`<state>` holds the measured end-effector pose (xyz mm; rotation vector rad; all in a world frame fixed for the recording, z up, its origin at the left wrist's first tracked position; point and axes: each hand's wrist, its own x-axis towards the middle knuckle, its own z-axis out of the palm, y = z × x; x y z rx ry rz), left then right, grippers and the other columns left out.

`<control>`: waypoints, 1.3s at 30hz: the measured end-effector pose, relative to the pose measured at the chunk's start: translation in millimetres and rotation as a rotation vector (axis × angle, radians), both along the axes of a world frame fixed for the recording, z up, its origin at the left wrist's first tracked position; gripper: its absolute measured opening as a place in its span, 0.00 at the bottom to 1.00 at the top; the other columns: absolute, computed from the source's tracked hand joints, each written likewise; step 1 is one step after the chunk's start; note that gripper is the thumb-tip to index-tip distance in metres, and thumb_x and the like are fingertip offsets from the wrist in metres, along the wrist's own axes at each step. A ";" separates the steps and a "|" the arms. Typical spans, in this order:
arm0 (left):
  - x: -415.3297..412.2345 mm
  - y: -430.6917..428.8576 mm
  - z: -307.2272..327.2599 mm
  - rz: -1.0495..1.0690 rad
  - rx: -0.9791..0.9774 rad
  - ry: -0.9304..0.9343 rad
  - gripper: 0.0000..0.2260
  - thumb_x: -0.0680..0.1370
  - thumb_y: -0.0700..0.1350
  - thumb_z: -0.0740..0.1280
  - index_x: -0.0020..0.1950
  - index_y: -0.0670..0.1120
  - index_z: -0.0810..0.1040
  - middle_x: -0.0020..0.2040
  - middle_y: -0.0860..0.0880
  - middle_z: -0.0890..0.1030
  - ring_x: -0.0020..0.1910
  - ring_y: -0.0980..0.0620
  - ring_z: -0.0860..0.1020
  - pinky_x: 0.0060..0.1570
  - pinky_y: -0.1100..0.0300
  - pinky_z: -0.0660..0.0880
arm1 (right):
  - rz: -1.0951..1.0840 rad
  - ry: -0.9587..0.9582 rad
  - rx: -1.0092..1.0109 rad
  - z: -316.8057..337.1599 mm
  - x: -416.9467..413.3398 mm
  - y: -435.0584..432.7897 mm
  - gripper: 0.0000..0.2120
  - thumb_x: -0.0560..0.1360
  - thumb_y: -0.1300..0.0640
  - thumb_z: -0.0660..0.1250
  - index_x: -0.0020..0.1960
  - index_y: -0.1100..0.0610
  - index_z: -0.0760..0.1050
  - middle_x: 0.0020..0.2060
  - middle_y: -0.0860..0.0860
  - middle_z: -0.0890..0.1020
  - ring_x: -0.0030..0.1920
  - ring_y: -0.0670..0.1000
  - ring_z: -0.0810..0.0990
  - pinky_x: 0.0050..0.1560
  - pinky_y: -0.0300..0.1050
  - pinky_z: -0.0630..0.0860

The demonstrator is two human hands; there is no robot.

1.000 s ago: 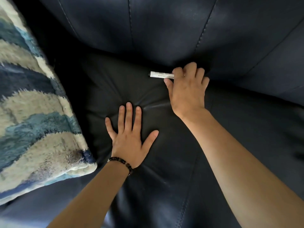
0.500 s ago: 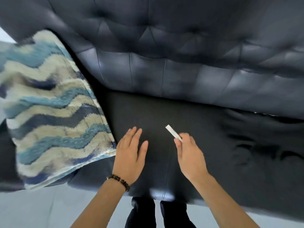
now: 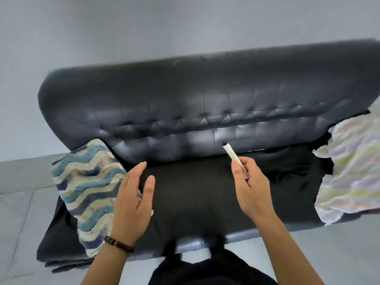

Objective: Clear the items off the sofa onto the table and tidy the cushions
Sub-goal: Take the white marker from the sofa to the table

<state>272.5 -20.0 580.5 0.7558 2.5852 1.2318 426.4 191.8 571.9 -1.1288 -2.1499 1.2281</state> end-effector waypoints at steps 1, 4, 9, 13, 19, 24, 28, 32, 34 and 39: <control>-2.9 -4.4 3.6 -0.053 -0.012 0.011 0.21 0.81 0.56 0.58 0.71 0.48 0.70 0.66 0.52 0.74 0.66 0.54 0.71 0.66 0.55 0.68 | -0.032 0.005 -0.018 6.7 7.7 -7.2 0.08 0.81 0.44 0.60 0.47 0.45 0.72 0.32 0.44 0.75 0.30 0.45 0.71 0.34 0.43 0.69; -11.1 -14.5 8.8 -0.185 0.010 -0.053 0.22 0.78 0.55 0.59 0.71 0.50 0.70 0.64 0.55 0.74 0.64 0.58 0.73 0.63 0.55 0.71 | -0.206 -0.007 -0.082 15.5 37.0 -37.8 0.11 0.78 0.40 0.63 0.43 0.46 0.72 0.31 0.45 0.76 0.30 0.44 0.72 0.35 0.45 0.73; 1.9 -3.3 -11.8 -0.320 0.069 -0.238 0.18 0.80 0.49 0.62 0.70 0.51 0.71 0.63 0.55 0.76 0.61 0.62 0.74 0.57 0.64 0.71 | -0.444 -0.116 -0.104 -0.7 101.0 -101.6 0.13 0.77 0.38 0.63 0.43 0.47 0.73 0.34 0.45 0.77 0.34 0.46 0.74 0.38 0.43 0.73; 53.2 27.3 -16.4 -0.449 0.073 -0.420 0.15 0.81 0.44 0.63 0.68 0.53 0.72 0.59 0.56 0.79 0.58 0.61 0.77 0.62 0.52 0.74 | -0.691 -0.157 -0.122 6.3 179.6 -144.9 0.13 0.77 0.39 0.63 0.44 0.48 0.73 0.33 0.46 0.75 0.33 0.47 0.73 0.37 0.43 0.71; 176.9 70.0 12.1 -0.888 0.024 -0.408 0.15 0.80 0.46 0.64 0.66 0.58 0.70 0.58 0.58 0.79 0.58 0.59 0.77 0.60 0.55 0.74 | -1.112 -0.118 -0.067 37.4 315.9 -200.9 0.12 0.78 0.41 0.63 0.44 0.49 0.73 0.32 0.47 0.74 0.31 0.45 0.71 0.32 0.40 0.66; 317.8 88.5 28.1 -1.156 0.027 -0.346 0.18 0.79 0.48 0.65 0.68 0.57 0.69 0.58 0.58 0.79 0.59 0.59 0.77 0.59 0.56 0.74 | -1.372 0.000 -0.043 29.6 434.1 -256.8 0.12 0.78 0.42 0.64 0.43 0.49 0.74 0.30 0.46 0.73 0.29 0.44 0.69 0.32 0.42 0.67; 452.0 87.4 25.8 -1.310 -0.002 -0.340 0.21 0.78 0.47 0.65 0.71 0.53 0.68 0.59 0.56 0.78 0.60 0.56 0.77 0.61 0.53 0.74 | -1.535 0.058 -0.079 8.6 542.1 -300.7 0.12 0.78 0.42 0.63 0.43 0.49 0.74 0.30 0.46 0.72 0.29 0.45 0.68 0.32 0.42 0.67; 572.5 88.5 19.8 -1.455 -0.024 -0.330 0.21 0.78 0.46 0.66 0.71 0.52 0.68 0.59 0.56 0.78 0.58 0.61 0.76 0.57 0.60 0.74 | -1.667 0.058 -0.086 6.4 643.2 -326.1 0.14 0.79 0.41 0.62 0.42 0.51 0.73 0.28 0.45 0.70 0.28 0.45 0.67 0.32 0.43 0.66; 619.4 90.1 20.3 -1.503 -0.041 -0.332 0.21 0.78 0.45 0.66 0.70 0.52 0.67 0.59 0.55 0.78 0.58 0.63 0.76 0.49 0.70 0.74 | -1.715 0.076 -0.073 14.0 687.2 -330.5 0.15 0.79 0.42 0.62 0.41 0.52 0.72 0.27 0.43 0.69 0.28 0.45 0.66 0.31 0.44 0.65; 720.0 114.6 13.9 -1.508 -0.072 -0.344 0.18 0.78 0.44 0.66 0.67 0.55 0.68 0.58 0.55 0.78 0.58 0.61 0.76 0.46 0.78 0.72 | -1.731 0.106 -0.072 19.9 793.1 -299.1 0.16 0.80 0.42 0.61 0.40 0.52 0.71 0.25 0.42 0.68 0.27 0.44 0.64 0.30 0.40 0.64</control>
